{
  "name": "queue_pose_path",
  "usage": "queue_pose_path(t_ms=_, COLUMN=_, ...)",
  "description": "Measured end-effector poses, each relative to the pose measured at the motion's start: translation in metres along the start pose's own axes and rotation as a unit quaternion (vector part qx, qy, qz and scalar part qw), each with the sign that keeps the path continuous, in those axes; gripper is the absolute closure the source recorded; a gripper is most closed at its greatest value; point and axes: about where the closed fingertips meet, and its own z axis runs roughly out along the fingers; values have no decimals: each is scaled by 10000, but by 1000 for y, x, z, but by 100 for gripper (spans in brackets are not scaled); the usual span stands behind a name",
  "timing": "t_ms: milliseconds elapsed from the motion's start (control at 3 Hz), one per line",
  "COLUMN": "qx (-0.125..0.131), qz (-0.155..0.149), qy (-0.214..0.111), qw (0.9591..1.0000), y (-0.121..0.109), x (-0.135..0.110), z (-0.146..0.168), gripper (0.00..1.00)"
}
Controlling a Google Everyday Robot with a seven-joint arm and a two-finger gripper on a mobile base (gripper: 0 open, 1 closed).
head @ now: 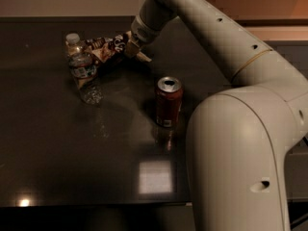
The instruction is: Move brown chip bag near water bottle
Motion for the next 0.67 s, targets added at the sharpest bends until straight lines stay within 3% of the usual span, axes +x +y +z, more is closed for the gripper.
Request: queue_pose_path(t_ms=667, qx=-258, qz=-178, qy=3, qw=9995, y=33, x=0, z=3, gripper=60)
